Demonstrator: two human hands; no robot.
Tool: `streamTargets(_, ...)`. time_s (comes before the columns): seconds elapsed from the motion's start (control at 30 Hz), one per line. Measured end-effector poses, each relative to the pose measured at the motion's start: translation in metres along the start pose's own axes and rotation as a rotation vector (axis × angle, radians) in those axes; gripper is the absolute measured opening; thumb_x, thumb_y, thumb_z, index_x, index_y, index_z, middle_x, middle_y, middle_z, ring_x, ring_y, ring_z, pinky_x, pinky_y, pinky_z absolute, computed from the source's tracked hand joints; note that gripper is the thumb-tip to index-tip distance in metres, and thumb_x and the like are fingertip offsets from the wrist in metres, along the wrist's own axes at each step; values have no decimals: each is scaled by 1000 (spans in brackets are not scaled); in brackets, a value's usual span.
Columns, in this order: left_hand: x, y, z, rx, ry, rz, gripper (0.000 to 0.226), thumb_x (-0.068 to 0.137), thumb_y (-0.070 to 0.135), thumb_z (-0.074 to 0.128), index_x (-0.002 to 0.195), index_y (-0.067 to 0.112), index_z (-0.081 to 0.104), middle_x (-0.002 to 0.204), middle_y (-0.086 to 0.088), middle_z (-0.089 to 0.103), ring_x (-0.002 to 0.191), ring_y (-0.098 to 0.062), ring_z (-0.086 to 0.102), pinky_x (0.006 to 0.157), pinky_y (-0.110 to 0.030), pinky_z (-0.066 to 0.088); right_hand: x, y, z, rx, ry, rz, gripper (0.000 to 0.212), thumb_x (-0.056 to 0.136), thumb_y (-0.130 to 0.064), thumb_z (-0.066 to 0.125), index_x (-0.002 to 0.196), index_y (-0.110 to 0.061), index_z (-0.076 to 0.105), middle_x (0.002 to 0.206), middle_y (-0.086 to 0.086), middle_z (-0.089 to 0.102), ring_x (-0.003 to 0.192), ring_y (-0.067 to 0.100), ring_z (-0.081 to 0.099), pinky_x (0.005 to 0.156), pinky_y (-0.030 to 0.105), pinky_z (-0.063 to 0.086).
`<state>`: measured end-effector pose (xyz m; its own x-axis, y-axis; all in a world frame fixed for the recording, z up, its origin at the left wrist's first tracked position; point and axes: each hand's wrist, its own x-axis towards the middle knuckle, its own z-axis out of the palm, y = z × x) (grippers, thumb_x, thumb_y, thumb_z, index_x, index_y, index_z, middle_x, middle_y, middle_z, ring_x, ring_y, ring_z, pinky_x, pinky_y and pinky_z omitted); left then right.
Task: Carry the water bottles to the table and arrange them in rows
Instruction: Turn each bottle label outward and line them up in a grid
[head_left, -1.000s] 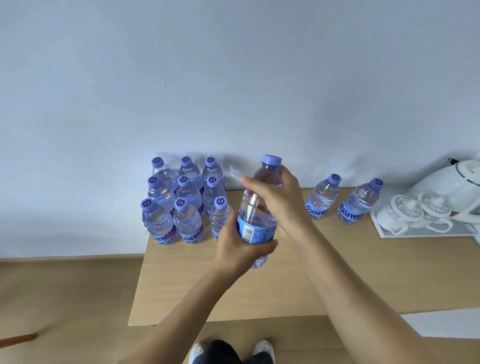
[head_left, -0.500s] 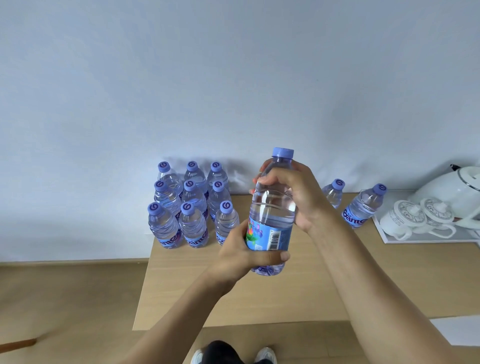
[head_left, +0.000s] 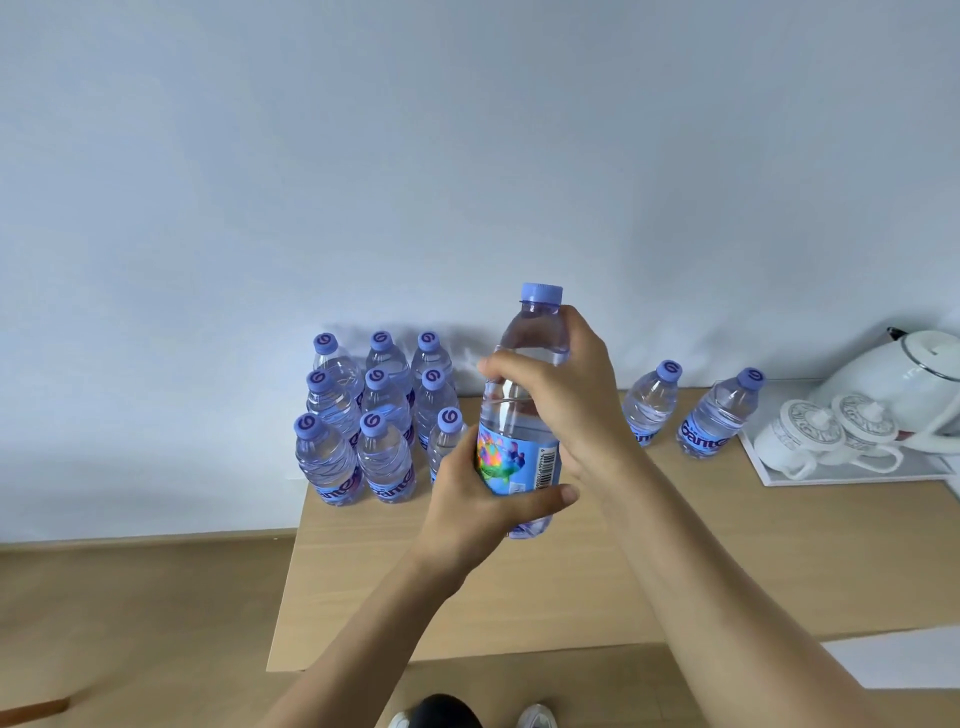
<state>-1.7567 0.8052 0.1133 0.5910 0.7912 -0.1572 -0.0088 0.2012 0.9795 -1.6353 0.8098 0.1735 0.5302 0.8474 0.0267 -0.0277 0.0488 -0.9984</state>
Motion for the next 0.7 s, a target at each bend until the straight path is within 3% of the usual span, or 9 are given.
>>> streamTargets(0.13, 2, 7, -8, -84, -120, -52, 57, 52, 22, 90, 102, 10, 66, 94, -8, 74, 83, -22, 68, 75, -29, 54, 5, -11, -8, 168, -142, 58, 27, 58, -2, 73, 79, -10, 57, 70, 4, 59, 56, 21, 63, 50, 28, 51)
streamTargets(0.3, 7, 21, -20, -126, -267, -68, 59, 56, 18, 84, 109, 1, 64, 99, -13, 70, 90, -25, 65, 83, -33, 54, 15, -15, -16, 308, -261, 59, 27, 56, -6, 73, 81, -16, 65, 86, 8, 64, 85, 33, 65, 77, 45, 54)
streamTargets(0.37, 8, 25, -21, -101, -232, -68, 61, 54, 20, 84, 108, 0, 64, 97, -13, 71, 88, -25, 66, 83, -35, 55, 16, -17, -16, 285, -284, 45, 25, 65, -6, 72, 87, -17, 66, 94, 9, 66, 92, 34, 66, 83, 47, 54)
streamTargets(0.47, 7, 30, -17, -54, -129, -40, 58, 50, 24, 86, 102, 5, 68, 95, -11, 73, 87, -24, 68, 84, -38, 56, 12, -23, -13, 198, -236, 23, 29, 72, -14, 76, 98, -14, 62, 95, 3, 68, 86, 24, 71, 74, 38, 58)
streamTargets(0.57, 5, 34, -12, 86, 29, 48, 50, 49, 24, 88, 93, 11, 68, 84, -7, 75, 74, -18, 70, 72, -33, 60, 6, -27, -6, 37, -73, -73, 44, 67, -24, 85, 104, -15, 62, 90, -10, 70, 82, 8, 71, 67, 22, 56)
streamTargets(0.7, 3, 39, -7, 162, 122, 101, 46, 56, 16, 88, 94, 13, 64, 76, -2, 74, 63, -14, 69, 55, -21, 55, 5, -32, 5, 57, 10, -87, 34, 70, -10, 85, 95, -12, 62, 82, -10, 69, 75, 9, 70, 66, 23, 55)
